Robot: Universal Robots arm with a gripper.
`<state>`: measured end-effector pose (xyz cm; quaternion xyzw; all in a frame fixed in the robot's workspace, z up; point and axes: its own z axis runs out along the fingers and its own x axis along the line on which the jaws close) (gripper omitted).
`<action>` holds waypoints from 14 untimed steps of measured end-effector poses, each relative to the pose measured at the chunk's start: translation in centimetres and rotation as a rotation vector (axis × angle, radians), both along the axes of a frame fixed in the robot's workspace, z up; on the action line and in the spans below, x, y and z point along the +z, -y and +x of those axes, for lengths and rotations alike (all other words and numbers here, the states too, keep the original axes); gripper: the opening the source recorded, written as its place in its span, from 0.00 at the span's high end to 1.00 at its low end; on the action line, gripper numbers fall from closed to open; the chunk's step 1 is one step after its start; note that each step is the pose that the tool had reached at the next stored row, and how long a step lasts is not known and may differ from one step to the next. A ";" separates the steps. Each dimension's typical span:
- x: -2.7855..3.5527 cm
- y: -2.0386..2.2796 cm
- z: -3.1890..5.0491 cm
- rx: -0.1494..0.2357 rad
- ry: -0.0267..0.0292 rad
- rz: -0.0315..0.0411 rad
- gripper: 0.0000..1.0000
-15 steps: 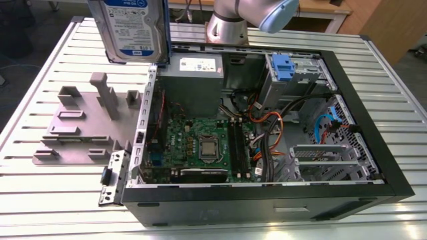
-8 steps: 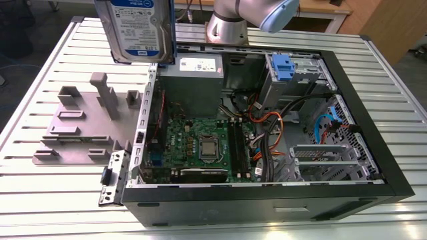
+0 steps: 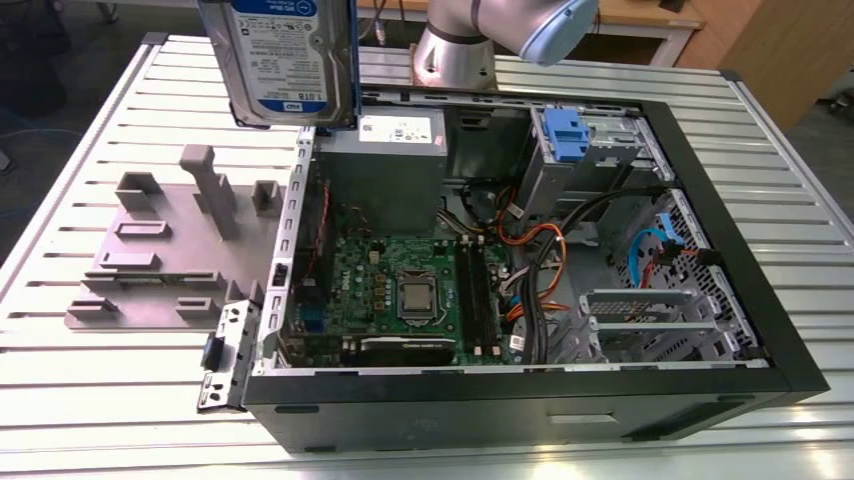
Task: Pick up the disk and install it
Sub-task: 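Pick up the disk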
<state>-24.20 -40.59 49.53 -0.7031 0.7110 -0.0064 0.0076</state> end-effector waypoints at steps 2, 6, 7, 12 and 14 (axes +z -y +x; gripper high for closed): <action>0.00 0.00 0.16 0.000 0.0001 0.0000 0.64; -0.01 0.00 0.56 0.000 0.0000 0.0000 0.64; -0.01 0.00 0.74 0.000 -0.0001 -0.0001 0.64; -0.05 0.03 1.40 0.000 0.0000 0.0000 0.64; -0.07 0.09 1.54 0.000 0.0001 0.0001 0.64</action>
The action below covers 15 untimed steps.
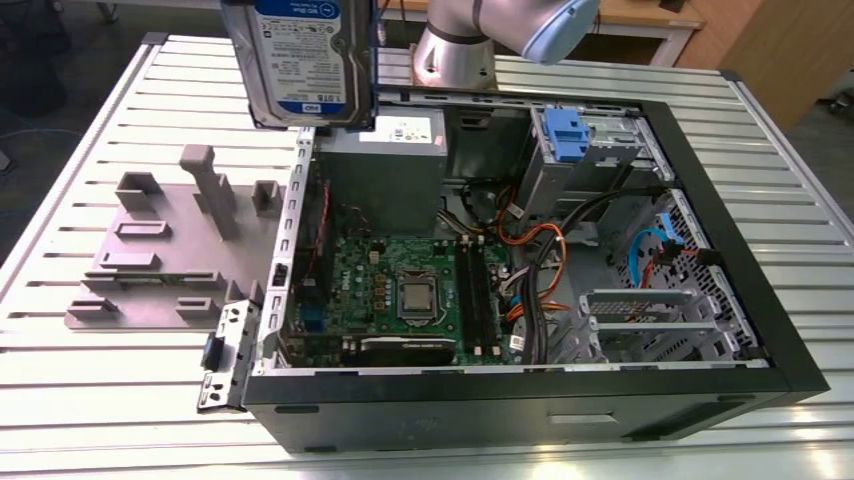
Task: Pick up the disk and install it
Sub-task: 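Pick up the disk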
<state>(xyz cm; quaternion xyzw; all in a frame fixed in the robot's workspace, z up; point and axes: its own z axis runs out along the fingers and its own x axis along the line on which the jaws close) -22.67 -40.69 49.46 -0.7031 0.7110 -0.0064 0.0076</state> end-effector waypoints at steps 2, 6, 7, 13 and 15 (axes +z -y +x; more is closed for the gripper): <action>-0.02 0.13 0.07 0.000 -0.0002 -0.0001 0.64; -0.12 0.99 0.30 0.000 0.0000 -0.0001 0.64; -0.14 1.29 0.34 0.000 -0.0002 -0.0002 0.64; -0.48 2.35 1.44 0.000 -0.0002 -0.0002 0.64; -0.60 2.44 2.32 0.000 -0.0001 -0.0001 0.64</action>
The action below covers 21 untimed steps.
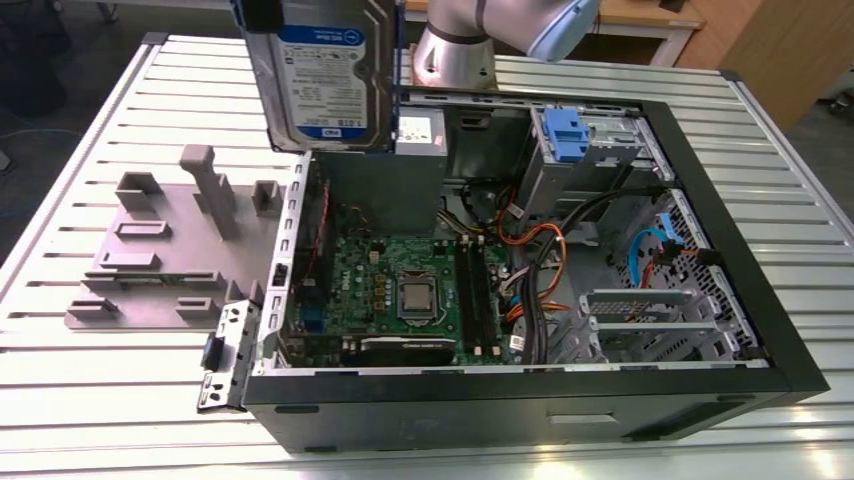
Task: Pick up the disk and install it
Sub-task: 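Pick up the disk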
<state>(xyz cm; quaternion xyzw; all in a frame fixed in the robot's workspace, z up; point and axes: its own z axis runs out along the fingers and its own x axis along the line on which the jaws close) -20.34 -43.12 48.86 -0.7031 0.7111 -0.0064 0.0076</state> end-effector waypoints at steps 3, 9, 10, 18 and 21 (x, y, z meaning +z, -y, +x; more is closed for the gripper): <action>-0.16 0.08 1.31 0.000 0.0000 0.0000 0.64; -0.40 0.11 3.25 0.000 0.0016 -0.0002 0.64; -0.42 0.11 3.56 0.000 0.0023 -0.0001 0.64; -0.62 0.11 6.48 0.001 0.0027 0.0000 0.64; -0.65 0.11 6.86 0.001 0.0027 -0.0031 0.64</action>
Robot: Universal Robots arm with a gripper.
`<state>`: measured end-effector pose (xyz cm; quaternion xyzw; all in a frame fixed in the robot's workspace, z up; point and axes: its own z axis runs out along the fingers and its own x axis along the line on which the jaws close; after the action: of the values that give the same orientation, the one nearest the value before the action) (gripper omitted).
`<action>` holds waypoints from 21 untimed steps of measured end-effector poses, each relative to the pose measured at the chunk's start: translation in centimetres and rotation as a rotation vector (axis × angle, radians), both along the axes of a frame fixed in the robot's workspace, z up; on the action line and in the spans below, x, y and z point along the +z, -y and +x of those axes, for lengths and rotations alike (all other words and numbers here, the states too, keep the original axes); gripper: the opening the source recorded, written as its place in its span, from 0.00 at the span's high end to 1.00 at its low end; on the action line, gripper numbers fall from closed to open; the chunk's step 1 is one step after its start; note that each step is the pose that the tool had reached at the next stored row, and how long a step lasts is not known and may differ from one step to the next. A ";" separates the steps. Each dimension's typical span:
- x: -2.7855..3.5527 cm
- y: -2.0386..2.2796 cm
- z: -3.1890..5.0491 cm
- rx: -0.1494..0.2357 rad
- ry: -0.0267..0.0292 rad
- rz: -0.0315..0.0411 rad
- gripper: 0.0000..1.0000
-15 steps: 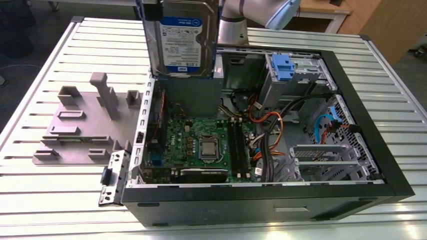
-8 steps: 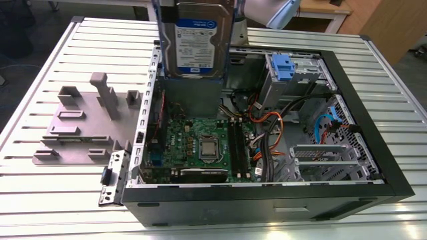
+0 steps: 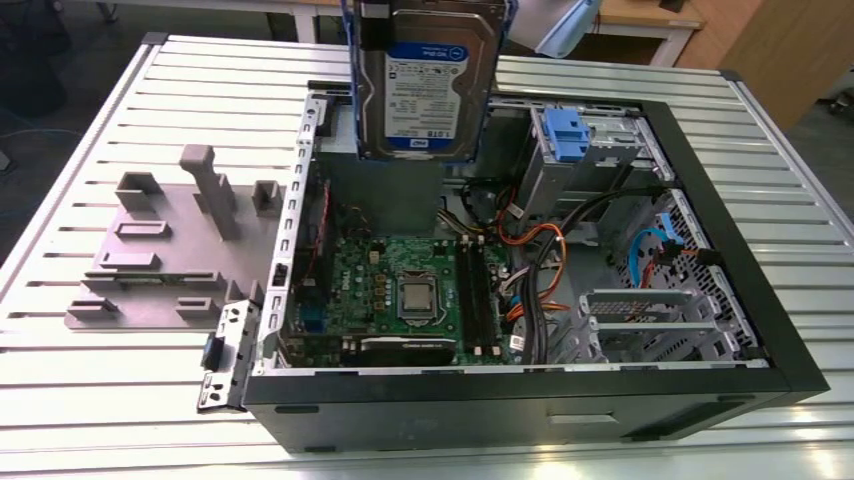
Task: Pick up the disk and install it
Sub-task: 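Pick up the disk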
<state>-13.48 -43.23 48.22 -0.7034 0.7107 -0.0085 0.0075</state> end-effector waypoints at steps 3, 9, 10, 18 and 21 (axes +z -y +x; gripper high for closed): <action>-0.01 0.00 0.03 0.000 0.0000 -0.0027 0.64; 0.00 0.00 0.04 0.000 0.0000 -0.0028 0.64; 0.00 0.00 0.04 0.000 0.0000 -0.0029 0.64; -0.02 0.00 0.70 -0.004 0.0001 -0.0027 0.64; -0.06 0.00 0.96 -0.017 -0.0001 -0.0030 0.64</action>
<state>-12.52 -43.23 48.16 -0.6974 0.7166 -0.0096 0.0063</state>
